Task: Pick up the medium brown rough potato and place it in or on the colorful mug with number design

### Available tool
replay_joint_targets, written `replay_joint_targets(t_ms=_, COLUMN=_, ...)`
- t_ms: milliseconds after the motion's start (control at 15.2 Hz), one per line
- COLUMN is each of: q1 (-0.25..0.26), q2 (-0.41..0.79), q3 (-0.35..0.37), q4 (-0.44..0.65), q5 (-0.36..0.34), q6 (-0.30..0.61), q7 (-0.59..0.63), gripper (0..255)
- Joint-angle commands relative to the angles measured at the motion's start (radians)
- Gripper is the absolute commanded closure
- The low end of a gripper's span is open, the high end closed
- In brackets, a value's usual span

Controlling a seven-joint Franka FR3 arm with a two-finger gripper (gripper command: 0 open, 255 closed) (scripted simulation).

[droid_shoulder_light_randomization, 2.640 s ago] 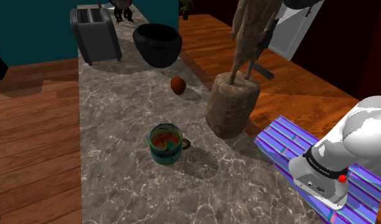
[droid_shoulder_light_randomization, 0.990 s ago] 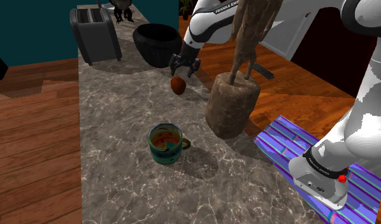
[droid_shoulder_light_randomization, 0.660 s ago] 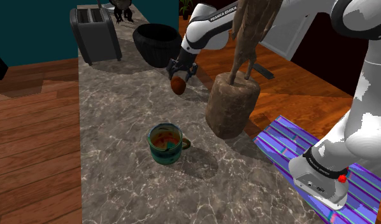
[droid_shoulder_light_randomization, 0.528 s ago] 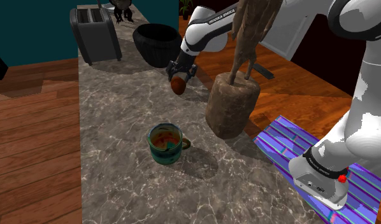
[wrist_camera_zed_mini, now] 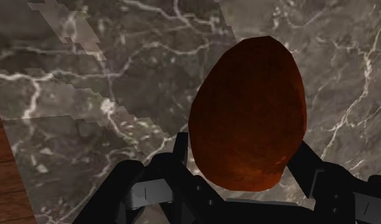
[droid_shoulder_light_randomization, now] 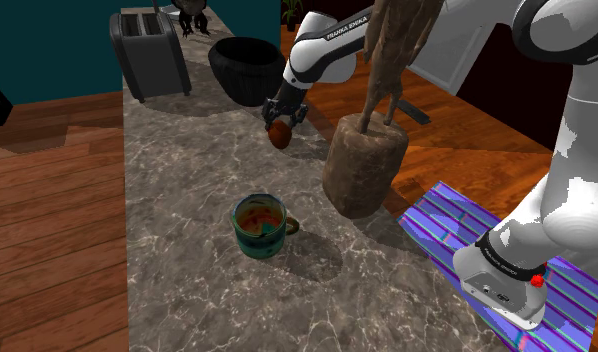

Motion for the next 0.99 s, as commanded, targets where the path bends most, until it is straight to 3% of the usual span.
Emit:
replay_joint_targets(t_ms=0, q1=0.000, q2=0.001, q3=0.000, q4=0.000, q5=0.000, q6=0.000, q7=0.000, gripper=255)
replay_joint_targets(t_ms=528, q1=0.000, q2=0.001, q3=0.000, q4=0.000, q5=0.000, q6=0.000, q7=0.000, gripper=255)
replay_joint_targets(t_ms=924, q1=0.001, q2=-0.041, q3=-0.004, q4=0.022, q5=-0.011, q6=-0.062, q7=0.021, gripper=255)
